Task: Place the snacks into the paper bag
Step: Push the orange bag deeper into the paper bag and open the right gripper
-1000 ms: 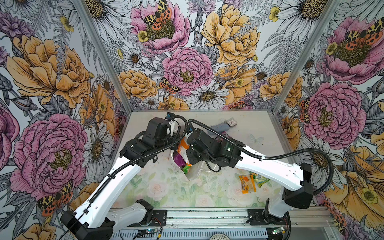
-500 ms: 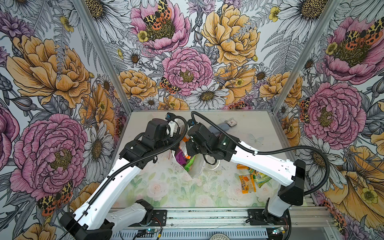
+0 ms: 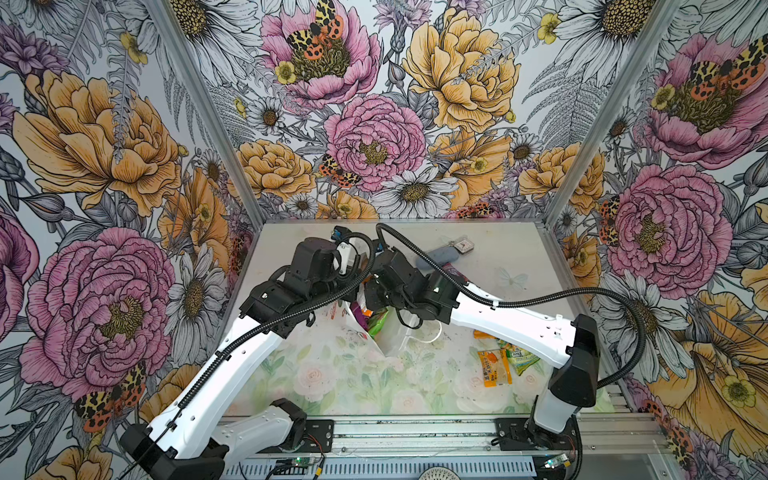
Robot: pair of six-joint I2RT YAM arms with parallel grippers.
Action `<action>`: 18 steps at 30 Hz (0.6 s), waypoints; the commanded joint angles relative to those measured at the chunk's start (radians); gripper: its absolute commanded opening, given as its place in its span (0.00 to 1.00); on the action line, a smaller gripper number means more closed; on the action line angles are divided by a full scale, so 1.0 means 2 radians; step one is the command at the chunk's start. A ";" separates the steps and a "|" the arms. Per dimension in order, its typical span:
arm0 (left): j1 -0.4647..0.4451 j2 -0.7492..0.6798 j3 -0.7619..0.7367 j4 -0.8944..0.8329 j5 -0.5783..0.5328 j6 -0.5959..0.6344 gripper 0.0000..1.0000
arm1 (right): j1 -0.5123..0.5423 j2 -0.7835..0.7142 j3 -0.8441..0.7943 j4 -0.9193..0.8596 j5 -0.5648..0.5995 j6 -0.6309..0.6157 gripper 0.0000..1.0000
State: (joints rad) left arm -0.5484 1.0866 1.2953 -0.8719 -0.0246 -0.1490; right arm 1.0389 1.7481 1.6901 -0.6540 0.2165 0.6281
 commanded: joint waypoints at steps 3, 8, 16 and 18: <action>0.019 -0.008 0.002 0.063 0.014 -0.012 0.00 | 0.000 -0.005 -0.018 0.052 0.015 0.007 0.00; 0.050 0.001 0.002 0.062 0.033 -0.033 0.00 | 0.016 -0.004 -0.033 0.062 0.009 0.021 0.00; 0.060 0.000 0.001 0.063 0.050 -0.032 0.00 | 0.015 0.028 -0.007 0.062 0.016 0.005 0.00; 0.057 0.000 0.001 0.063 0.052 -0.031 0.00 | 0.010 0.030 0.001 0.062 0.014 0.006 0.00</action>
State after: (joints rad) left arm -0.4335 1.1019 1.2869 -0.8486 0.0402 -0.2066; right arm 1.0695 1.7878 1.6398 -0.5640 0.2253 0.6533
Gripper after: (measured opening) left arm 0.050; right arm 0.047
